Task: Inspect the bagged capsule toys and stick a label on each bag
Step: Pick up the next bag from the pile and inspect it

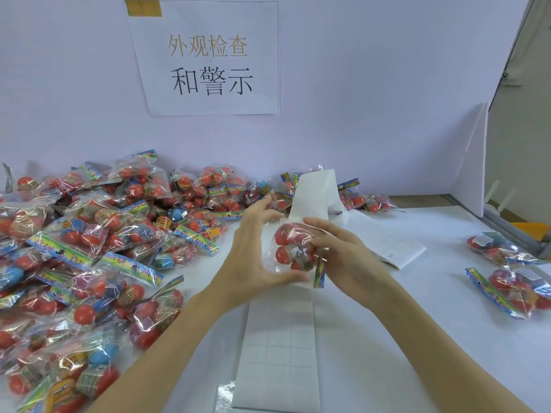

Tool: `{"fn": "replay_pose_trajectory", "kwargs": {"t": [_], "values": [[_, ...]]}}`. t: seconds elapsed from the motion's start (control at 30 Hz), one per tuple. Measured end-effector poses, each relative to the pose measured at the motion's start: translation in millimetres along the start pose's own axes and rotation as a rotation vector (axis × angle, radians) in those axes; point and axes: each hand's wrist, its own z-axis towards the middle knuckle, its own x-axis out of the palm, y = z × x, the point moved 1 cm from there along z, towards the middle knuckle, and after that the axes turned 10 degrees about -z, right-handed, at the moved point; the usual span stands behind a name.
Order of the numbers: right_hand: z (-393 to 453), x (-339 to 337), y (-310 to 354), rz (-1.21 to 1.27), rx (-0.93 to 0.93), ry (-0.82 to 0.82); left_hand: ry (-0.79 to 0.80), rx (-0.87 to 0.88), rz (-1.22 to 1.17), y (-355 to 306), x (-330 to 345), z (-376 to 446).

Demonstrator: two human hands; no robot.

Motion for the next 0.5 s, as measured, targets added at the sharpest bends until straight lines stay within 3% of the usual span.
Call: {"fn": "replay_pose_trajectory", "kwargs": {"t": [0.13,0.33,0.5], "values": [[-2.7,-1.0,3.4,-0.089,-0.049,0.026,-0.125,-0.204,-0.074,-0.4,-5.4,4.7],[-3.7,-2.3,6.3,-0.138,-0.102,0.098,-0.136,-0.287,-0.357,-4.0,-7.1,7.0],[-5.0,-1.4,5.9,-0.411,-0.153,-0.121,-0.207,-0.323,-0.438,-1.3,-7.5,9.2]]}}
